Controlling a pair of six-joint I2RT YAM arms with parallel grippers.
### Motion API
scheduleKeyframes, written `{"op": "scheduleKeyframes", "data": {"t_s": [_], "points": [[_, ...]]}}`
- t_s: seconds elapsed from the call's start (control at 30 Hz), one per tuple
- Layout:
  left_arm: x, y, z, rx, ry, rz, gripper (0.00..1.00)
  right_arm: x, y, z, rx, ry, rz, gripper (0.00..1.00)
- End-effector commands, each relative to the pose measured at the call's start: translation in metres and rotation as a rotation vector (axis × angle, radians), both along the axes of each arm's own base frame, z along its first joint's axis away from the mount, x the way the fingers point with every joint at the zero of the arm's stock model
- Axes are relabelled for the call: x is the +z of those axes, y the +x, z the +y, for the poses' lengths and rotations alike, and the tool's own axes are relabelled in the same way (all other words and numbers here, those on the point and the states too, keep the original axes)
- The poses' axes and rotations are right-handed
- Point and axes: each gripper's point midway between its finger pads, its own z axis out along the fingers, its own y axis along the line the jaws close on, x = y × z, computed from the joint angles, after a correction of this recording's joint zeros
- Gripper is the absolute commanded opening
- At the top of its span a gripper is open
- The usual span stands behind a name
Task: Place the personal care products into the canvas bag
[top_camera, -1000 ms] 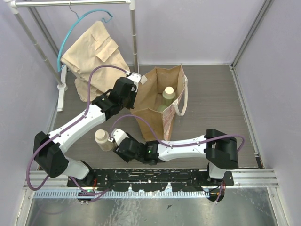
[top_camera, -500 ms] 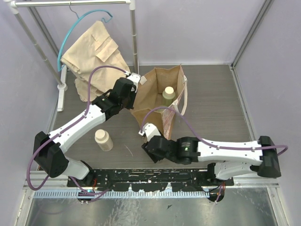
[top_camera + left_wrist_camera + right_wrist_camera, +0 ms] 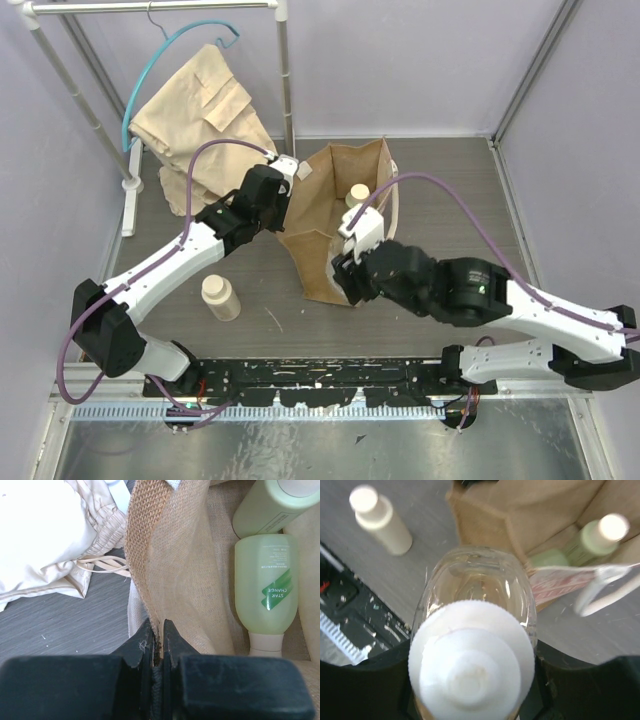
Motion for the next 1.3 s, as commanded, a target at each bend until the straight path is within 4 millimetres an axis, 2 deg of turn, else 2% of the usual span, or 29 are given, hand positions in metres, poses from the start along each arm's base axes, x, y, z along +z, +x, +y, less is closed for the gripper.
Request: {"op": "scheduleKeyframes", "data": {"t_s": [0.0, 0.13, 0.4, 0.53, 0.67, 0.77, 0.93, 1.1, 1.17, 1.27], "points": [[-0.003, -0.004, 0.001, -0.004, -0.010, 0.016, 0.00, 0.094, 0.037, -0.009, -0.048, 0.180, -0.173, 0.00], [-0.002, -0.005, 0.000, -0.007, -0.015, 0.016, 0.00, 0.117, 0.065, -0.008, -0.041, 0.172, -0.208, 0.01], [0.000, -0.006, 0.001, -0.010, -0.011, 0.012, 0.00, 0.120, 0.125, 0.010, -0.004, 0.134, -0.192, 0.01], [0.001, -0.006, 0.000, -0.016, -0.013, 0.012, 0.00, 0.108, 0.159, 0.010, 0.013, 0.123, -0.194, 0.01], [0.002, -0.007, 0.000, -0.023, -0.019, 0.012, 0.00, 0.079, 0.189, 0.002, 0.004, 0.096, -0.173, 0.00], [0.003, -0.007, -0.001, -0.027, -0.018, 0.014, 0.00, 0.071, 0.200, -0.004, -0.003, 0.081, -0.181, 0.01], [0.002, -0.008, 0.000, -0.027, -0.013, 0.016, 0.00, 0.080, 0.212, -0.009, 0.001, 0.095, -0.190, 0.01], [0.004, -0.009, 0.000, -0.030, -0.018, 0.015, 0.00, 0.061, 0.225, -0.005, 0.007, 0.083, -0.166, 0.01], [0.005, -0.010, -0.001, -0.035, -0.018, 0.015, 0.00, 0.066, 0.230, -0.004, 0.007, 0.092, -0.179, 0.01], [0.007, -0.010, 0.000, -0.037, -0.015, 0.012, 0.00, 0.087, 0.235, -0.002, 0.009, 0.113, -0.212, 0.01]]}}
